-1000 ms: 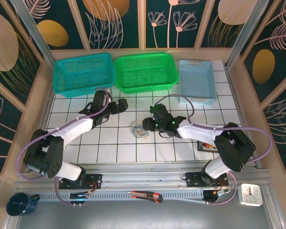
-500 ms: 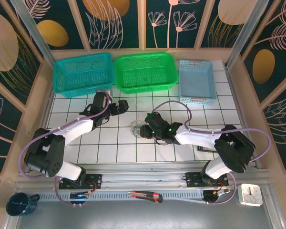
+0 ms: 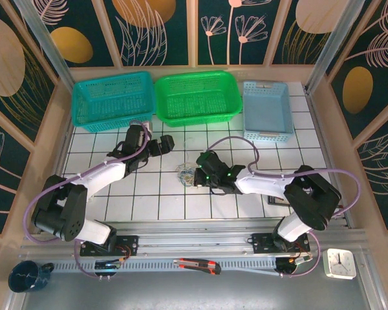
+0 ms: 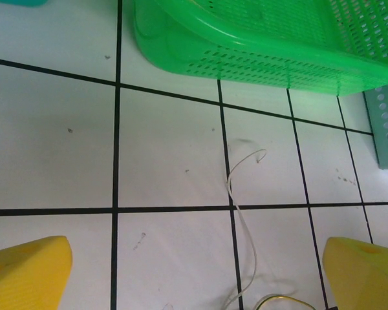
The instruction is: Untangle the cables
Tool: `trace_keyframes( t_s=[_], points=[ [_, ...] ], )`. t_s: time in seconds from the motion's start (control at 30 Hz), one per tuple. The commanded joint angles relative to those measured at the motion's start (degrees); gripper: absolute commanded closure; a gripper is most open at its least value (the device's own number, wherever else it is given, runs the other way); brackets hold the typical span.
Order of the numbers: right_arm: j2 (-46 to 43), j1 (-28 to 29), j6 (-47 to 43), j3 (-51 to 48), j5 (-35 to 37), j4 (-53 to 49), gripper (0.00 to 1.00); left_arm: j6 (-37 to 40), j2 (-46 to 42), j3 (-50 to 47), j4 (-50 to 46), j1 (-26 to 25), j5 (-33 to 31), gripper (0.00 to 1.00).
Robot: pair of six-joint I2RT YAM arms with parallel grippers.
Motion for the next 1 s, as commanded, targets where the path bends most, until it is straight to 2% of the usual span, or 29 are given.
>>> trace_keyframes(
  t_s=[0.0,0.3,0.33,0.47,0.53,0.63,0.8,0.9,0.97],
  points=[
    [-2.26,-2.16,-2.59,1.92,0.24,-0.03,1.0,-0.65,-1.23,-1.0,1.36,0.53,0.96,0.01],
    [-8.37,-7.05,-5.54,3.69,0.23,-3.23,1.0,-0.58,-2.08,-1.79,1.54,0.59,0.87,0.01],
    [-8.33,-7.03,-5.02,3.38,-0.45,-3.18,0.96,-0.6,-2.13,-1.79,1.61,0.55,0.8,0.01],
    [-6.71,-4.91,-2.29,1.36,-1.73,-1.7,0.68,-0.57,-2.21,-1.8,1.8,0.55,0.94,0.01],
    [-5.38,-3.46,-0.64,0.4,-1.73,-0.59,0.6,-0.58,-2.02,-1.72,1.74,0.55,1.01,0.01],
    [-2.88,-1.43,1.45,-0.54,-1.73,1.49,0.57,-0.55,-1.77,-1.4,1.63,0.5,1.23,0.01],
    [1.71,-0.03,3.04,-0.55,-3.58,4.04,0.58,-0.48,-1.55,-1.1,1.28,0.53,1.31,0.01],
    [3.1,-0.19,2.01,0.53,-2.56,3.42,0.75,-0.48,-1.59,-1.01,1.23,0.54,1.3,0.01],
    [2.99,-0.47,0.67,1.72,-2.28,1.9,0.92,-0.47,-1.63,-1.01,1.19,0.55,1.31,0.01]
  ],
)
